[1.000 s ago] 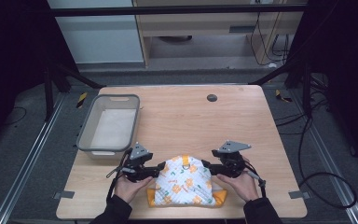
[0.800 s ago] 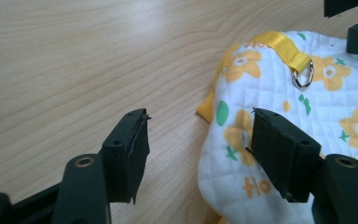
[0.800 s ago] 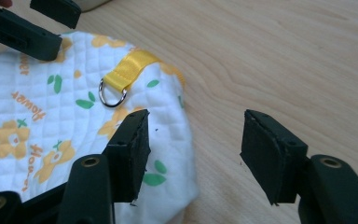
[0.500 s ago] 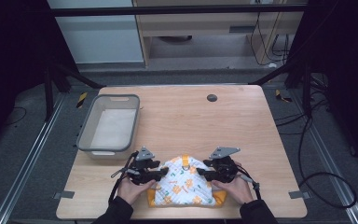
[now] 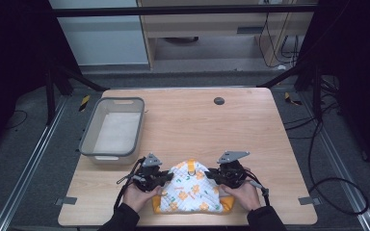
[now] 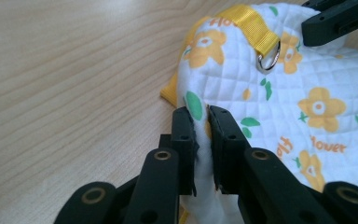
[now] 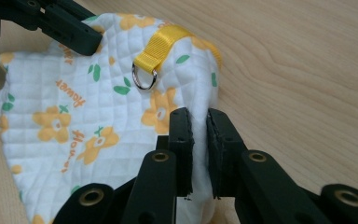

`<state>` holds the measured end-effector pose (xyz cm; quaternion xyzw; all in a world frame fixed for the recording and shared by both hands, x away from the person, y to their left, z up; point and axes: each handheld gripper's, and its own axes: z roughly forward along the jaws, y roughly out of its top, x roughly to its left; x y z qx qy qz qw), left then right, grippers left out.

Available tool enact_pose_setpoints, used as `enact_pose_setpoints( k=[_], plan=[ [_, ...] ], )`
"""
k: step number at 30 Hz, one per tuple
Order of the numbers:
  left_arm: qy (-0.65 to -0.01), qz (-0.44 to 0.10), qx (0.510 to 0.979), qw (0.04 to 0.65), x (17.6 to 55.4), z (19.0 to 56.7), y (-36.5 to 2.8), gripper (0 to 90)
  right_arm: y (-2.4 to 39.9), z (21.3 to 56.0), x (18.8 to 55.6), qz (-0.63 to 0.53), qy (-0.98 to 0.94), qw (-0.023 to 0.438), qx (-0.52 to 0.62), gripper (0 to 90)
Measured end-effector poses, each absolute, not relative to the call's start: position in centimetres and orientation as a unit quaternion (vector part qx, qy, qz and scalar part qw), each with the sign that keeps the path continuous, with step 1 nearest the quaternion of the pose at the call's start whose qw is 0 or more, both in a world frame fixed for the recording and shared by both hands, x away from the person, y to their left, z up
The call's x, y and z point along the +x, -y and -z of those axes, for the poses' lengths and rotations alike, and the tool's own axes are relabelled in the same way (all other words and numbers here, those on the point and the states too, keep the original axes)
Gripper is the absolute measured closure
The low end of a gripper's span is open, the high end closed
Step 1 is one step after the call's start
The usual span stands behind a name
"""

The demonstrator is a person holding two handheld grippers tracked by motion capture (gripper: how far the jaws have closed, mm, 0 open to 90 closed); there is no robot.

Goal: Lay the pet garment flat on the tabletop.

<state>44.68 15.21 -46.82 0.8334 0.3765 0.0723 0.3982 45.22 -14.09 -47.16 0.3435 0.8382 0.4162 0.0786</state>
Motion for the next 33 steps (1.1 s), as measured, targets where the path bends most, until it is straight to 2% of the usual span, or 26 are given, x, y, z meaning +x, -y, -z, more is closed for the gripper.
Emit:
enact_pose_setpoints(
  k=[4,10,24,29,31,32,33],
  plan=[
    [-0.376,-0.066,0.823,0.420,44.3,45.8,-15.5,81.1,14.5,46.1,44.8,-0.435,-0.828,0.083,0.343,81.3],
    [-0.356,-0.091,0.809,0.459,43.0,43.2,-15.7,81.0,15.0,44.8,43.6,-0.465,-0.816,0.105,0.327,81.3],
    [-0.313,-0.133,0.786,0.516,41.7,36.8,-16.3,81.0,15.6,38.8,41.9,-0.523,-0.784,0.156,0.296,80.9],
    [-0.329,-0.164,0.776,0.512,43.8,35.5,-16.0,80.7,15.1,37.4,43.8,-0.529,-0.771,0.180,0.307,80.6],
    [-0.356,-0.176,0.768,0.503,46.4,35.9,-15.5,80.4,14.4,37.7,46.2,-0.518,-0.767,0.191,0.326,80.5],
    [-0.356,-0.176,0.768,0.503,46.4,35.9,-15.5,80.1,14.4,37.7,46.2,-0.518,-0.767,0.191,0.326,80.5],
    [-0.379,-0.184,0.757,0.499,48.6,36.6,-15.1,79.6,13.9,38.4,48.2,-0.504,-0.766,0.202,0.345,80.2]
  ],
)
